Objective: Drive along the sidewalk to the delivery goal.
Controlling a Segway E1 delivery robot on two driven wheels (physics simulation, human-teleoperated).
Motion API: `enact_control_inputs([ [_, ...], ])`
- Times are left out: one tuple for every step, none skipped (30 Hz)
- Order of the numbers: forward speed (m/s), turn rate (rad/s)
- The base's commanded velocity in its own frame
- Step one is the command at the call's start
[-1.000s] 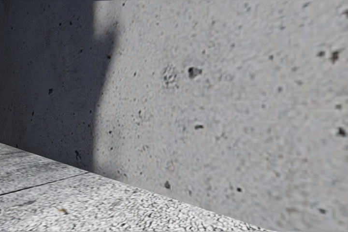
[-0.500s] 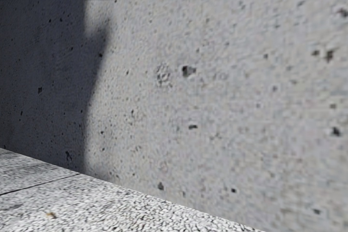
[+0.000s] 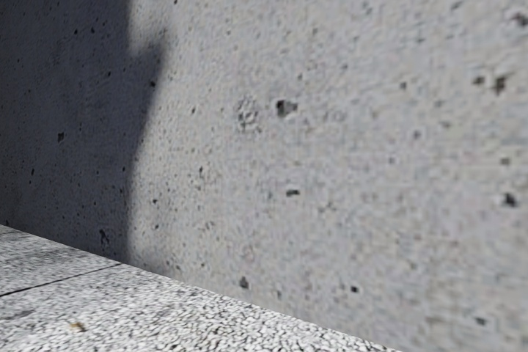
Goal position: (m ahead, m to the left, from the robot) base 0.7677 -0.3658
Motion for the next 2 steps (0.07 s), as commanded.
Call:
enact_control_inputs([
  [0.0, 0.0],
  [0.0, 0.0],
])
